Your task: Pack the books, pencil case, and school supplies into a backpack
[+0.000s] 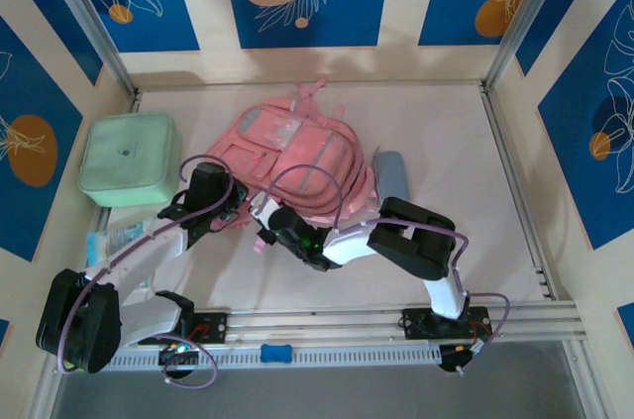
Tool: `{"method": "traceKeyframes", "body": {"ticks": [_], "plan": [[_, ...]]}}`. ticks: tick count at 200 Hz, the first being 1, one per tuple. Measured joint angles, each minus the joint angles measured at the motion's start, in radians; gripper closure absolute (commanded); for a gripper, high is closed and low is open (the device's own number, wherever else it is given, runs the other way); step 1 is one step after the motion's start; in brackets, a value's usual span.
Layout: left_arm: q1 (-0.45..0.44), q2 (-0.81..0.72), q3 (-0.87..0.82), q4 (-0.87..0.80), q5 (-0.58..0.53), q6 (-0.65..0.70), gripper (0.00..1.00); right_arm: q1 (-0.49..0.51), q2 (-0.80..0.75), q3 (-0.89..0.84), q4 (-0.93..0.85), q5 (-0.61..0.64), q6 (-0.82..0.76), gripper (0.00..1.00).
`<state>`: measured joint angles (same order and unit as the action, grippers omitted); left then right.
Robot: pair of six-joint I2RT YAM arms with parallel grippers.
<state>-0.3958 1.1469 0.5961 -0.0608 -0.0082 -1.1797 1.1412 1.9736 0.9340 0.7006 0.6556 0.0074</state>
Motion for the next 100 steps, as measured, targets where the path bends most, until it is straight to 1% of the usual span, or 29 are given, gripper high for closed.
{"method": "traceKeyframes", "body": {"ticks": [11, 55, 100], "plan": [[0.000, 0.000, 0.000, 0.000, 0.000, 0.003, 1.00, 0.000, -0.007, -0.001, -0.010, 0.001, 0.004, 1.00], [-0.006, 0.000, 0.001, -0.008, 0.011, 0.006, 1.00, 0.009, -0.068, -0.024, -0.092, 0.000, 0.057, 1.00], [-0.010, 0.003, 0.031, -0.053, 0.014, 0.035, 1.00, 0.011, -0.190, -0.065, -0.280, -0.028, 0.193, 1.00]]}}
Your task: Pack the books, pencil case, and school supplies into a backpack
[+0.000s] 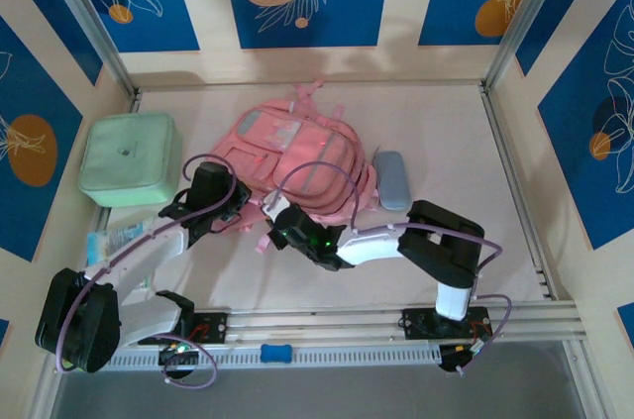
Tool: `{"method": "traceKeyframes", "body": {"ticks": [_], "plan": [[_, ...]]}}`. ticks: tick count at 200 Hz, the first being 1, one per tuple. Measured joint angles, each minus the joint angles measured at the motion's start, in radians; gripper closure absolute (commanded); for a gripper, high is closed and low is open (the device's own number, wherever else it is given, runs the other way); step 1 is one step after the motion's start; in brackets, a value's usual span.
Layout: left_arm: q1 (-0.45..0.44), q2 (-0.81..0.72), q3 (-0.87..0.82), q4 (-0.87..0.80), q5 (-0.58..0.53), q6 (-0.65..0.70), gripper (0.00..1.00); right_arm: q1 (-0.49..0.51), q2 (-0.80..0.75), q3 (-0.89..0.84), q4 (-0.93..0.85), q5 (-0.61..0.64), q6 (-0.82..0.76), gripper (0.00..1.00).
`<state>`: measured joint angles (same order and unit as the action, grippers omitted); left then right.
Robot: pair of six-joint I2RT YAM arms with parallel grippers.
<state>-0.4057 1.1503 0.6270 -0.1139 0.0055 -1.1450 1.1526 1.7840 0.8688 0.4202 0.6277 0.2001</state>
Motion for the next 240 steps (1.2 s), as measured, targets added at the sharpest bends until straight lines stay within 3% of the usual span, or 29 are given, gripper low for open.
{"method": "traceKeyframes", "body": {"ticks": [90, 133, 169, 181, 228, 240], "plan": [[0.073, 0.134, 0.093, -0.036, 0.068, 0.061, 1.00, -0.031, -0.291, -0.096, -0.426, -0.042, 0.243, 1.00], [0.130, 0.248, 0.199, -0.045, 0.103, 0.129, 1.00, -0.089, -0.482, -0.149, -0.623, -0.080, 0.272, 1.00], [0.160, 0.381, 0.314, -0.052, 0.172, 0.180, 1.00, -0.111, -0.506, -0.113, -0.678, -0.162, 0.253, 1.00], [0.162, 0.421, 0.362, -0.049, 0.182, 0.208, 0.73, -0.121, -0.484, -0.085, -0.682, -0.208, 0.256, 1.00], [0.186, 0.398, 0.369, 0.007, 0.190, 0.313, 0.38, -0.134, -0.375, 0.010, -0.694, -0.323, 0.320, 1.00], [0.183, 0.333, 0.309, 0.010, 0.196, 0.313, 0.35, -0.136, -0.368, 0.010, -0.697, -0.338, 0.334, 1.00]]}}
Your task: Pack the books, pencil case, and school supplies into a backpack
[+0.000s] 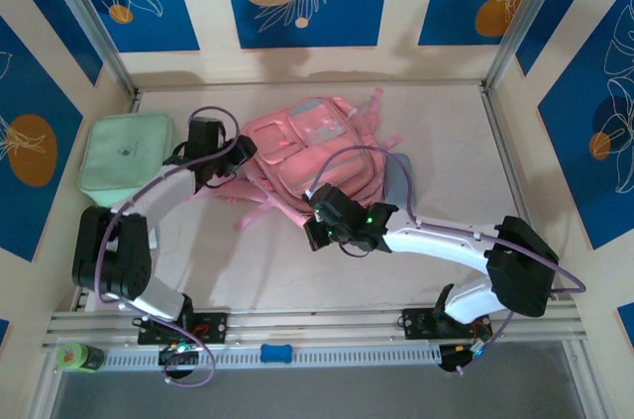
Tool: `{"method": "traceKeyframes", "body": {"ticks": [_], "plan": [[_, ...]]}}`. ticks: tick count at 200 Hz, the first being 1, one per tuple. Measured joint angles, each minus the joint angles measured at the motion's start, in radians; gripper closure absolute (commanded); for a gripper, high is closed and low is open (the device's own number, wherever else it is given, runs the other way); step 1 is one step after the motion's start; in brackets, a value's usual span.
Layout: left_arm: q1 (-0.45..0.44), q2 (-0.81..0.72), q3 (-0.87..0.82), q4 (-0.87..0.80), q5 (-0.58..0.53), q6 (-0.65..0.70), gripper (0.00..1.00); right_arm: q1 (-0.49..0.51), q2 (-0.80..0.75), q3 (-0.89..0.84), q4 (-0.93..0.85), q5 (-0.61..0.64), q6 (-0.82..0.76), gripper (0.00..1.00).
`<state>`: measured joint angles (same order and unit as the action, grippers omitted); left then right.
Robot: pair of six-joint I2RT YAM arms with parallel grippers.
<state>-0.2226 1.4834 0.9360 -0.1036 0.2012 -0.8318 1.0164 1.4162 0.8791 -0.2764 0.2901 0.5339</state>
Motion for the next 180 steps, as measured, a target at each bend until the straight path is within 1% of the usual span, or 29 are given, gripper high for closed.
{"method": "traceKeyframes", "body": {"ticks": [18, 31, 47, 60, 80, 97, 112, 130, 148, 180], "plan": [[-0.023, -0.124, -0.109, -0.002, -0.002, -0.027, 0.32, -0.002, 0.003, 0.000, -0.001, -0.018, 0.025, 1.00], [-0.060, -0.216, -0.184, -0.001, -0.013, -0.067, 0.30, -0.003, 0.003, 0.000, 0.002, -0.027, 0.040, 1.00], [-0.129, -0.327, -0.271, -0.001, -0.038, -0.133, 0.28, -0.003, 0.003, -0.005, 0.010, -0.033, 0.059, 1.00], [-0.202, -0.404, -0.332, 0.003, -0.087, -0.201, 0.28, -0.003, 0.003, -0.010, 0.019, -0.037, 0.067, 1.00], [-0.303, -0.476, -0.426, 0.063, -0.163, -0.316, 0.28, -0.003, 0.004, -0.011, 0.022, -0.037, 0.073, 1.00], [-0.362, -0.470, -0.457, 0.079, -0.209, -0.385, 0.29, -0.002, 0.004, -0.011, 0.023, -0.037, 0.073, 1.00], [-0.395, -0.421, -0.456, 0.120, -0.233, -0.428, 0.32, 0.000, 0.004, -0.011, 0.025, -0.037, 0.072, 1.00], [-0.425, -0.345, -0.448, 0.187, -0.250, -0.470, 0.41, 0.005, 0.013, -0.011, 0.026, -0.036, 0.072, 1.00], [-0.469, -0.286, -0.446, 0.248, -0.282, -0.514, 0.47, 0.013, 0.019, -0.011, 0.026, -0.035, 0.072, 1.00], [-0.539, -0.241, -0.446, 0.330, -0.334, -0.561, 0.60, 0.025, 0.020, -0.011, 0.028, -0.033, 0.070, 1.00]]}}
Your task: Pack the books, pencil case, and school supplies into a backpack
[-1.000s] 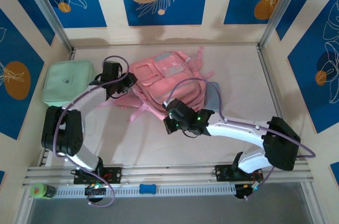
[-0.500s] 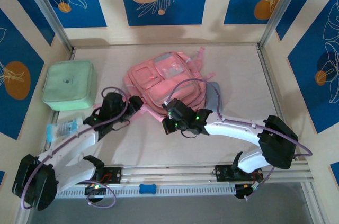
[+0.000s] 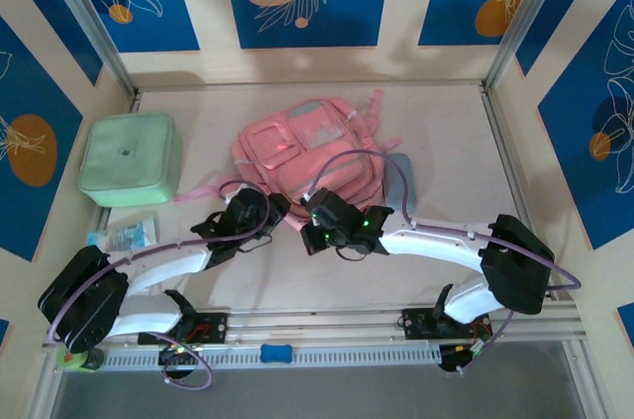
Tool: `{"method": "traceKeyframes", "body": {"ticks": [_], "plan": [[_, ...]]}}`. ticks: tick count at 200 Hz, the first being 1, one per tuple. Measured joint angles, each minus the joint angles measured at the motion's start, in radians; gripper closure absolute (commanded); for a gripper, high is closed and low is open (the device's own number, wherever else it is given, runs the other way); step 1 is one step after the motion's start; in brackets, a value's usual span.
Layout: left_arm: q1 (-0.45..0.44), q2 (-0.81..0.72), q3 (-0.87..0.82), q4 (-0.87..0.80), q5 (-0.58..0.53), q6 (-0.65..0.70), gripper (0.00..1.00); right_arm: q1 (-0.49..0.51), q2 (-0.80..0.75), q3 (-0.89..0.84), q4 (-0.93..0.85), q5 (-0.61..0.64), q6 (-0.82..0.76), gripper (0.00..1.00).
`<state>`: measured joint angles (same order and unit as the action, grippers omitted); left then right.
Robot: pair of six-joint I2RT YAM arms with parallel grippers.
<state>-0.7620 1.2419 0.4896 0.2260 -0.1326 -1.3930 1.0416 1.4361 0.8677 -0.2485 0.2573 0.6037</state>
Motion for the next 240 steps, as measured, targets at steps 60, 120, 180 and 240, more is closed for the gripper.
{"method": "traceKeyframes", "body": {"ticks": [60, 120, 180, 240], "plan": [[-0.034, 0.061, 0.000, 0.063, -0.060, -0.043, 0.79, 0.002, 0.002, 0.011, -0.019, 0.003, -0.027, 1.00], [-0.040, 0.076, 0.000, 0.064, -0.079, -0.040, 1.00, -0.003, 0.016, 0.027, -0.037, -0.005, -0.028, 1.00], [-0.010, 0.032, 0.002, 0.027, -0.076, 0.015, 1.00, -0.007, 0.016, 0.079, -0.121, -0.003, -0.066, 1.00], [0.211, -0.003, 0.032, -0.075, 0.098, 0.145, 1.00, -0.040, -0.071, 0.062, -0.199, 0.005, -0.116, 1.00]]}}
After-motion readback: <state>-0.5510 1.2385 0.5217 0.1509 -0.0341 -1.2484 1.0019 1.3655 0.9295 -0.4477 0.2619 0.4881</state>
